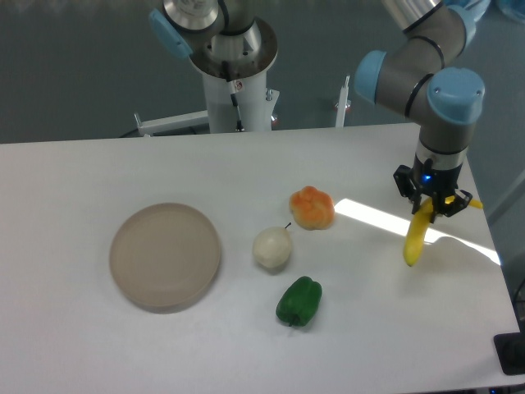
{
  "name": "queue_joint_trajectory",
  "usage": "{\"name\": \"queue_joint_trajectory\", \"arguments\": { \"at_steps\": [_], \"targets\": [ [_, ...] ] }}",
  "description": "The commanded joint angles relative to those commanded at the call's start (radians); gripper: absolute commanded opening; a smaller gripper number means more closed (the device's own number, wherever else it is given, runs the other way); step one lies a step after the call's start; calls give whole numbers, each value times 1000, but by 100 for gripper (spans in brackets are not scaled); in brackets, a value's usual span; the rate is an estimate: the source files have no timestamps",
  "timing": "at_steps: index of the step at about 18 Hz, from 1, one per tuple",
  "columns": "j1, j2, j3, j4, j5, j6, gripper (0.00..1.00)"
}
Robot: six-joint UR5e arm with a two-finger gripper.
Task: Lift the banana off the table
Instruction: 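Lift the grasped banana up off the table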
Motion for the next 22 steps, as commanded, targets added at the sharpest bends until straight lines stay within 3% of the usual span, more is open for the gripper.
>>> {"name": "queue_joint_trajectory", "arguments": {
  "at_steps": [6, 12, 16, 18, 19, 22],
  "targets": [
    [-86, 5, 45, 0, 5, -127, 37],
    [-143, 38, 37, -5, 2, -235, 37],
    [-166, 84, 40, -197, 9, -279, 37],
    [-167, 101, 41, -256, 9, -273, 37],
    [-167, 106, 43, -282, 8, -272, 37],
    [-184, 104, 46, -284, 6, -270, 37]
  ]
}}
